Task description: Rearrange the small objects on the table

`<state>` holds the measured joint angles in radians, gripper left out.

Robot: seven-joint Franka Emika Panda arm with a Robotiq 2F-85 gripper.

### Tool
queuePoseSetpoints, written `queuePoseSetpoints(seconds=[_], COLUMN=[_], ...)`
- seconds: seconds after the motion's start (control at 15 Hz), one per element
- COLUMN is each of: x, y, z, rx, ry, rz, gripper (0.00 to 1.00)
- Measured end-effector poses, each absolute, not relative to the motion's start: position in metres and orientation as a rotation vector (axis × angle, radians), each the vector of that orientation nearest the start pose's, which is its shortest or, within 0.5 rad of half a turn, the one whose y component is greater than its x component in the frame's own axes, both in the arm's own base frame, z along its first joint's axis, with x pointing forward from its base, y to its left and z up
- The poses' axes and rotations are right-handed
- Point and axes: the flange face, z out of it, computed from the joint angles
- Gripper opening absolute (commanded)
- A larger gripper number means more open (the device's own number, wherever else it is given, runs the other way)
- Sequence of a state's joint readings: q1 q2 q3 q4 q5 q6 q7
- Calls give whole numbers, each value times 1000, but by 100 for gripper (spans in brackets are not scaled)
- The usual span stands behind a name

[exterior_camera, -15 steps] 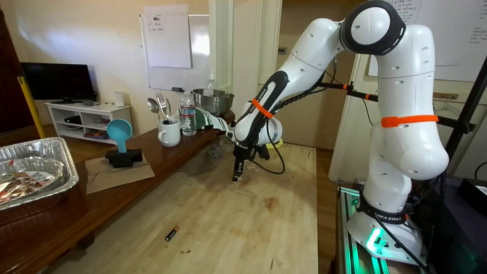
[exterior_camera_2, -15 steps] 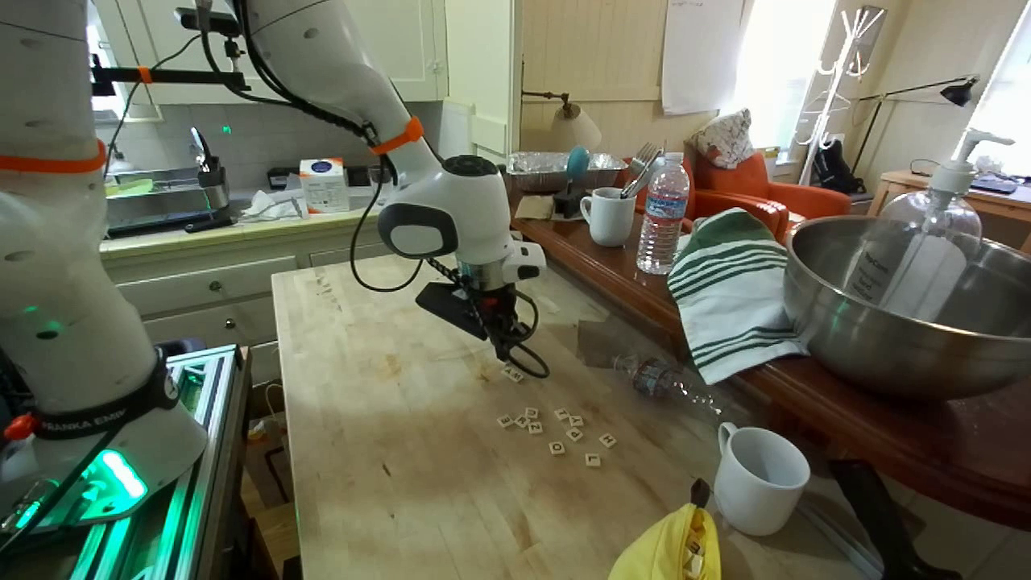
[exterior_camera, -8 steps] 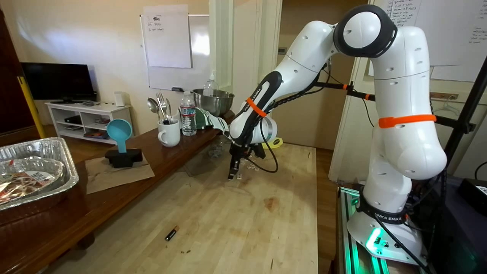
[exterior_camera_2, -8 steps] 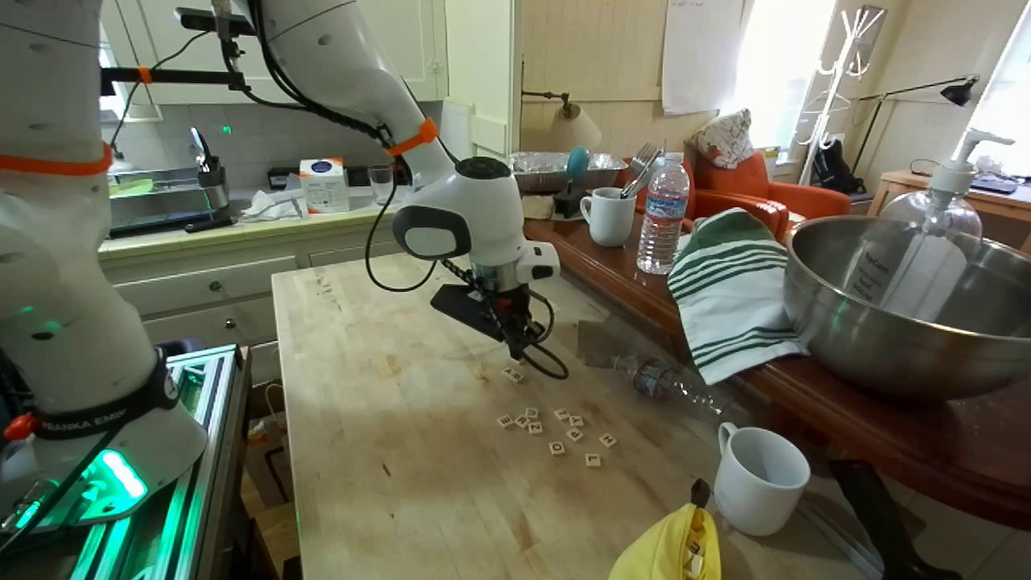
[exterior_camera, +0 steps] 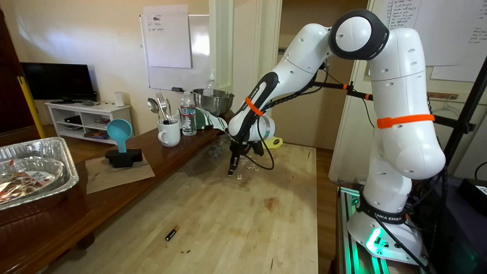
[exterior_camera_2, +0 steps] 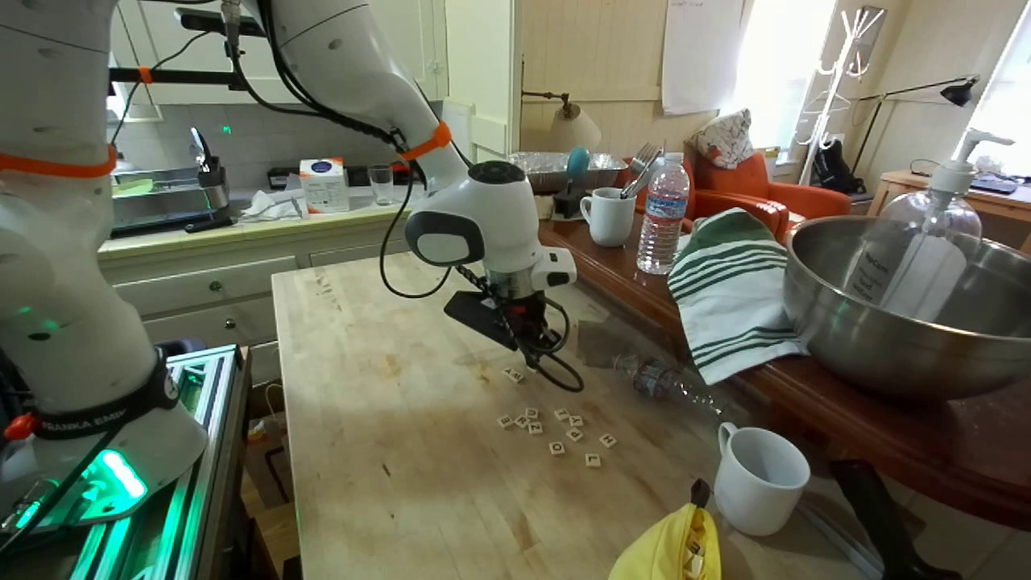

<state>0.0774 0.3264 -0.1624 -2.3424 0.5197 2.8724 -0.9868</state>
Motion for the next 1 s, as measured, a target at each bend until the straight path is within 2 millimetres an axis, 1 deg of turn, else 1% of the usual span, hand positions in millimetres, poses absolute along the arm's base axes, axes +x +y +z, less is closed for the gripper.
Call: queuePoseSetpoints(seconds=[0.47,0.73,1.0], x=[521,517,517], y=[-118,-128,-137], z=[216,216,228], rx=[-3098,-3112,-3138], ry=[-590,-560,-538], rz=[-385,-384,-444], gripper=[0,0,0])
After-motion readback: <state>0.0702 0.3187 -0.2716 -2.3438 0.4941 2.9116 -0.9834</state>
